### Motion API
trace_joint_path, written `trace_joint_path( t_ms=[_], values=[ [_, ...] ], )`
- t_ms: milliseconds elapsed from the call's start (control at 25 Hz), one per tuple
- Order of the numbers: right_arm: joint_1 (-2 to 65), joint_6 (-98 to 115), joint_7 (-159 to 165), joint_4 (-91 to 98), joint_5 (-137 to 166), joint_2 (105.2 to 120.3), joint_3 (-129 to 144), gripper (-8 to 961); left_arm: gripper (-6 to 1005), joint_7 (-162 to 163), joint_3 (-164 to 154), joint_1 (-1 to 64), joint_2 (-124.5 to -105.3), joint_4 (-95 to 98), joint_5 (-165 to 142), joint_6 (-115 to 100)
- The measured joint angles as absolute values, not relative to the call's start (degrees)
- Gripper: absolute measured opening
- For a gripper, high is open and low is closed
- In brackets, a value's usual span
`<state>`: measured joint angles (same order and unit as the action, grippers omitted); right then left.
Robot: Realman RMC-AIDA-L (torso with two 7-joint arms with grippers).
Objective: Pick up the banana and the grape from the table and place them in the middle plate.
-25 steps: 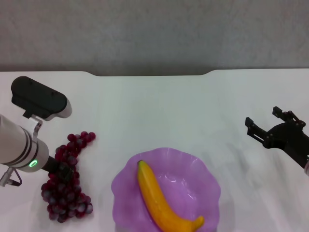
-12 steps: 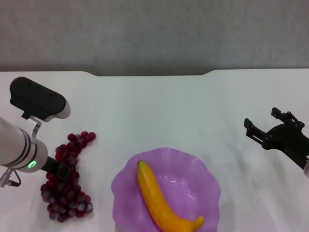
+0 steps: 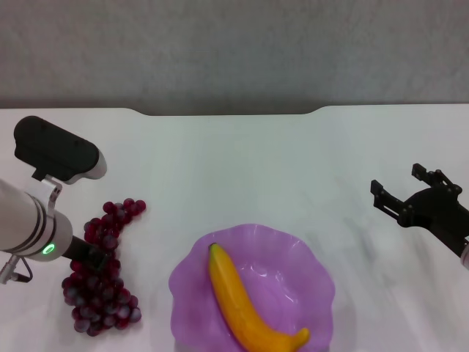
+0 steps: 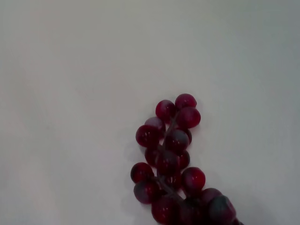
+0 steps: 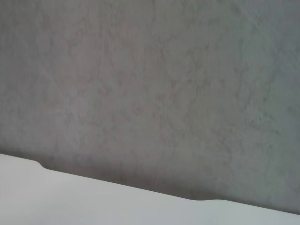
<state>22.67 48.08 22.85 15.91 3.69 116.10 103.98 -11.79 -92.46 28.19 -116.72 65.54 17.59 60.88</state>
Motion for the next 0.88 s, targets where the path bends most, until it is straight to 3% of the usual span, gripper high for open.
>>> trace_joint_path(
  t_ms=[320,880],
  values=[
    [22.56,48.07,22.85,15.91,3.69,116.10,103.98,888,214,-11.79,-92.48,26.22,-116.78,68.29,17.97,59.64],
    [22.37,48.07,22.70,15.91,3.69,116.01,103.98,889,190,-12.75,-92.45,14.92,-116.54,87.06,18.00,55.98]
  ],
)
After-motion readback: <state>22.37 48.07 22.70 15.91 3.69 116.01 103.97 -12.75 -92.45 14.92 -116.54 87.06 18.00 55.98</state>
